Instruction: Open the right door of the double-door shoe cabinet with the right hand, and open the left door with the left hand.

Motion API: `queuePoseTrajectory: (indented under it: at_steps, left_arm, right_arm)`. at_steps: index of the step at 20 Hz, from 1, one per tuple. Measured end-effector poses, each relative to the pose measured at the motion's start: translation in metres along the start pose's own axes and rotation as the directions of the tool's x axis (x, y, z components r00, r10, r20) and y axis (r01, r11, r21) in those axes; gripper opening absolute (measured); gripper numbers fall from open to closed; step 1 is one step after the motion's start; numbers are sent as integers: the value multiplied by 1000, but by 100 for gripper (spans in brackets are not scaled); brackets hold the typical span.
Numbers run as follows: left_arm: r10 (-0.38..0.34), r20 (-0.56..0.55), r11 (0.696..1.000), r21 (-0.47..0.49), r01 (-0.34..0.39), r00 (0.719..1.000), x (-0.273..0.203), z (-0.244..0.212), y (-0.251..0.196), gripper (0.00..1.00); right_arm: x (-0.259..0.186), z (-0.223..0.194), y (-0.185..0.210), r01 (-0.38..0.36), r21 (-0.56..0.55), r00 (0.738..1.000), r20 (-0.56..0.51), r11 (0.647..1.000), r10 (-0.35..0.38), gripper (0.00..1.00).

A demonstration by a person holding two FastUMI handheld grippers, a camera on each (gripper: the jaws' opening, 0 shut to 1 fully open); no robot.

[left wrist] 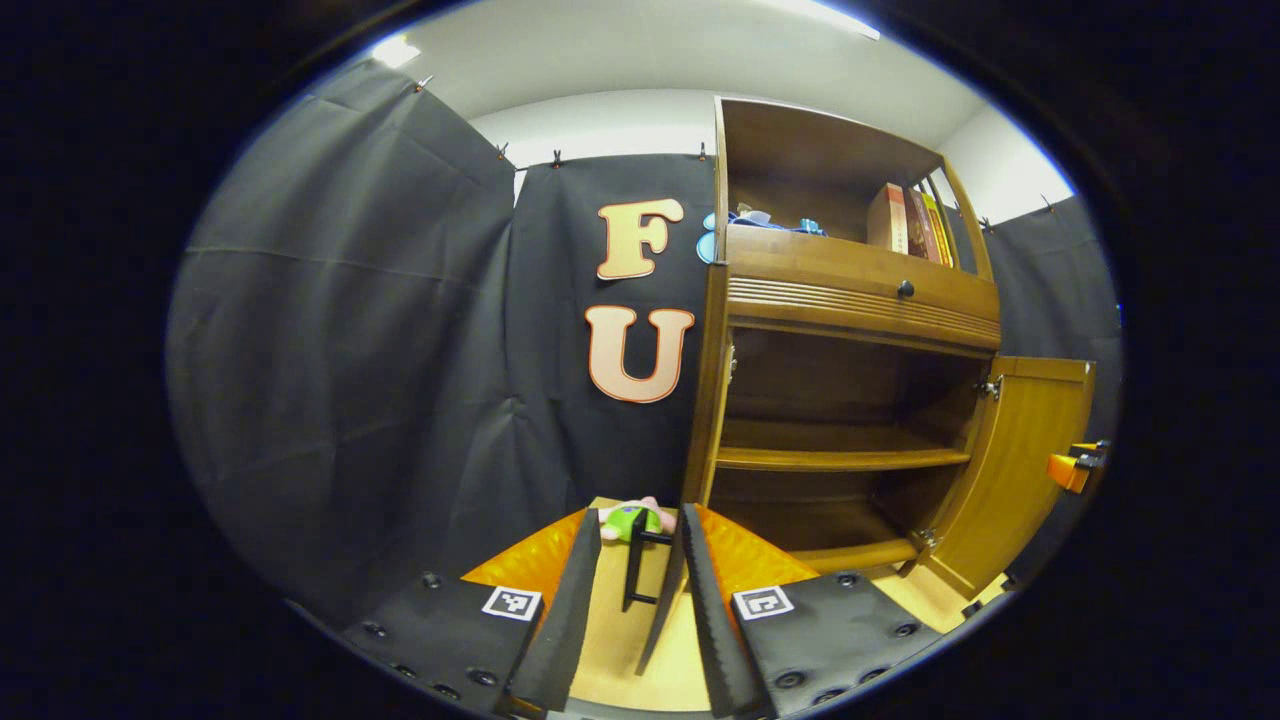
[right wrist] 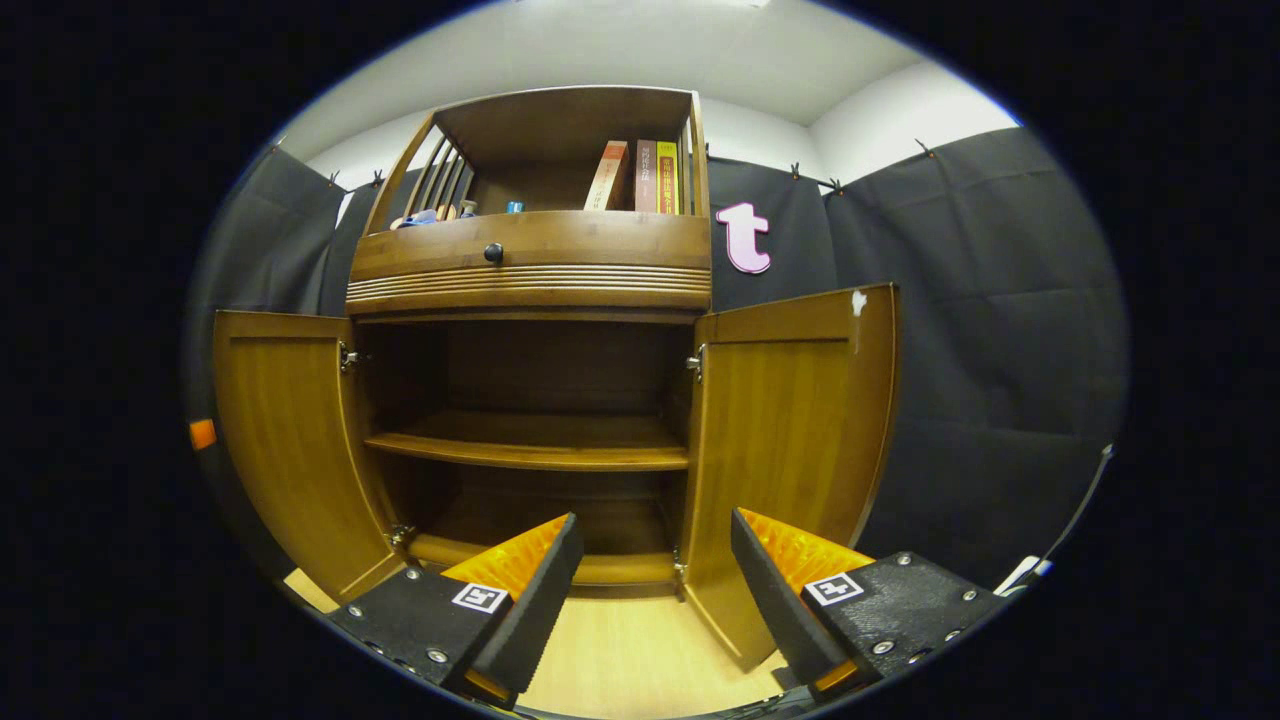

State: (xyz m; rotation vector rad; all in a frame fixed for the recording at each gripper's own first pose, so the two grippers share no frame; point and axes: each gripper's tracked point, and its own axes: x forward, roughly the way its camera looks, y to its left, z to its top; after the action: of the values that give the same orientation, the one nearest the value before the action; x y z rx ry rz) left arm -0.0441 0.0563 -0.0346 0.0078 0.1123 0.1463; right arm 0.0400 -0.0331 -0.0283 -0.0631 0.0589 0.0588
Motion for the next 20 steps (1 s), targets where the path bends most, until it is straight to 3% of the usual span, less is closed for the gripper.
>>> queuePoseTrajectory:
  at_steps: [6,10,17,20]
  left_arm:
    - [-15,96,999,-48,20,995,1,63,-40,65]
    - [-50,126,996,-66,58,991,3,88,-69,86]
    - [-62,148,997,-35,68,987,9,108,-112,96]
    - [-52,160,999,12,51,986,8,113,-124,95]
  right_arm:
    - [4,30,-29,9,2,999,40,1000,-9,92]
    - [1,45,-46,9,-7,999,53,1000,-9,91]
    - [-1,50,-74,6,-16,998,61,1000,-5,92]
    - [-2,49,-86,4,-19,998,62,1000,-3,92]
